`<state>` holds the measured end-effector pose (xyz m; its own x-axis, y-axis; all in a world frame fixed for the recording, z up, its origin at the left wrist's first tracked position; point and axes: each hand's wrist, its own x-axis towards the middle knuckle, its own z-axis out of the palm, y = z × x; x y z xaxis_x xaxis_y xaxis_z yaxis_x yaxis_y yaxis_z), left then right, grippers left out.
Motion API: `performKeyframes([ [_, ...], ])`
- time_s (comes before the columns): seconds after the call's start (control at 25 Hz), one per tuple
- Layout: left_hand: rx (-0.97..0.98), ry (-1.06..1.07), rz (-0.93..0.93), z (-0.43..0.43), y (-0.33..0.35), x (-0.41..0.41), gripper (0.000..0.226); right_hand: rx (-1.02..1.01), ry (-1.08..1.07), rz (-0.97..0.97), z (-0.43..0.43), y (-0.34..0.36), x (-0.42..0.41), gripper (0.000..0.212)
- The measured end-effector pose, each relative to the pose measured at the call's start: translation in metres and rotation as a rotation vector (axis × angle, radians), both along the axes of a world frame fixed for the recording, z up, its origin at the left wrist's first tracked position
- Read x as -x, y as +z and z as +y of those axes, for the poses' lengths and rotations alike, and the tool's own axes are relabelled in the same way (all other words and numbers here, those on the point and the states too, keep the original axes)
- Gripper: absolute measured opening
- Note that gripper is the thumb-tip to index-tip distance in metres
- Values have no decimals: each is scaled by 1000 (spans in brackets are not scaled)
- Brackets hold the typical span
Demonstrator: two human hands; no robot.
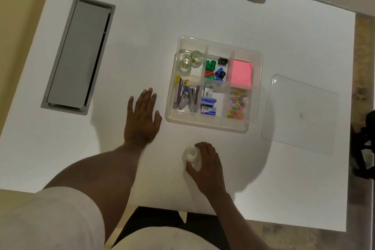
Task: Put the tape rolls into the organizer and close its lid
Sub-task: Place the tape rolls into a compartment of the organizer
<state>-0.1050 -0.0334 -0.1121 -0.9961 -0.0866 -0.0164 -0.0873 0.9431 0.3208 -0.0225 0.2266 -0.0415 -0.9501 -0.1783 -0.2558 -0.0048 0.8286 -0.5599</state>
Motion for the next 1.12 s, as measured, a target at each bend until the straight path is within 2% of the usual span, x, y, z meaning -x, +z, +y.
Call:
performKeyframes([
  [0.16, -1, 6, -19, -1, -4, 0, 65, 146, -111, 127, -14, 22, 60, 63],
  [0.44, -10, 5, -31, -1, -2, -2, 65, 299, -120, 231, -41, 61, 199, 53],
  [0.52, -8, 1, -43, -1, -4, -2, 65, 226, -124, 202, -47, 64, 229, 51],
  [0.68, -11, 7, -74, -2, -9, -2, 65, -130, -7, 179, -57, 60, 274, 46],
  [0.84, -26, 3, -62, -3, -12, -4, 65, -382, 133, 117, -71, 55, 294, 49],
  [0.96, -38, 2, -62, -1, -13, -6, 65, -484, 183, 92, -78, 52, 298, 49],
  [1.12, -41, 3, -75, -2, -16, -6, 65, -512, 220, 38, -81, 48, 305, 50],
])
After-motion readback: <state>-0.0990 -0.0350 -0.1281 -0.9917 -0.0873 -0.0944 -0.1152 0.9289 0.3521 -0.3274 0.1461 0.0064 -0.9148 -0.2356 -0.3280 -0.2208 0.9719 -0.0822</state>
